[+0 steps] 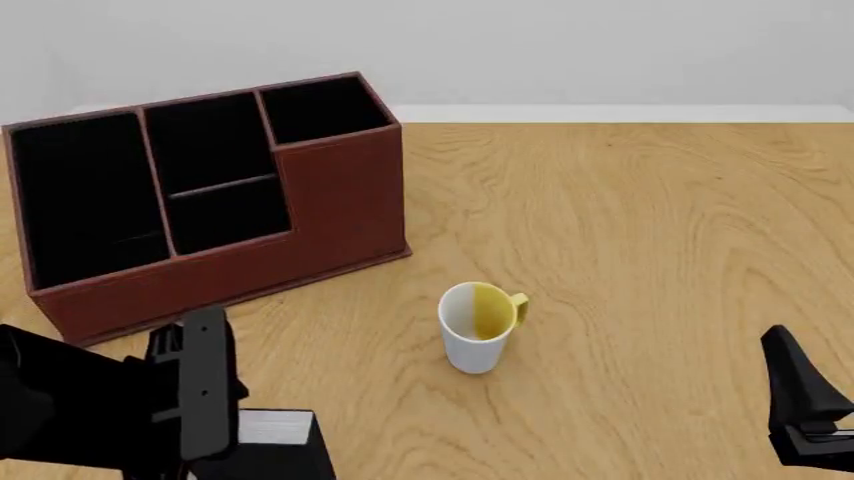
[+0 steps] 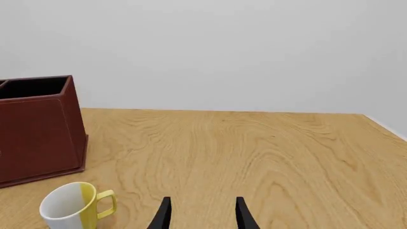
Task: Pick up the book and place it in the front compartment of the caddy.
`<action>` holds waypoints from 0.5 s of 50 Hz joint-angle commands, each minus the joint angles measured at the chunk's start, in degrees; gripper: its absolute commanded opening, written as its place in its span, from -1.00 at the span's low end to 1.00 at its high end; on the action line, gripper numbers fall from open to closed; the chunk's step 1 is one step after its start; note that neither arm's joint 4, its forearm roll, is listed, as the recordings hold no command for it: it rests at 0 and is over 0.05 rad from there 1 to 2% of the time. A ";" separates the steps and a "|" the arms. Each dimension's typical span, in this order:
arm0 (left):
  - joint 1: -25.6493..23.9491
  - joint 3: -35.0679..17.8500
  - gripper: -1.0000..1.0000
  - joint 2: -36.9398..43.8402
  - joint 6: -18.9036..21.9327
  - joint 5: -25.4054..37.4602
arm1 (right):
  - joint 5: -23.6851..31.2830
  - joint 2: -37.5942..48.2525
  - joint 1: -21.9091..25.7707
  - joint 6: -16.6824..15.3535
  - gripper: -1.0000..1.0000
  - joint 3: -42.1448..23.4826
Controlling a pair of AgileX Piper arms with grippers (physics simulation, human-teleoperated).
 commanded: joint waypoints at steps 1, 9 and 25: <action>2.81 0.85 1.00 -0.43 1.95 -0.03 | 0.01 0.00 -0.01 -0.02 1.00 0.00; 3.47 1.13 1.00 -0.21 2.36 -0.52 | 0.01 0.00 -0.01 0.00 1.00 0.00; 8.61 5.00 -1.00 -11.71 25.87 -8.81 | 0.00 0.00 0.00 -0.01 1.00 0.00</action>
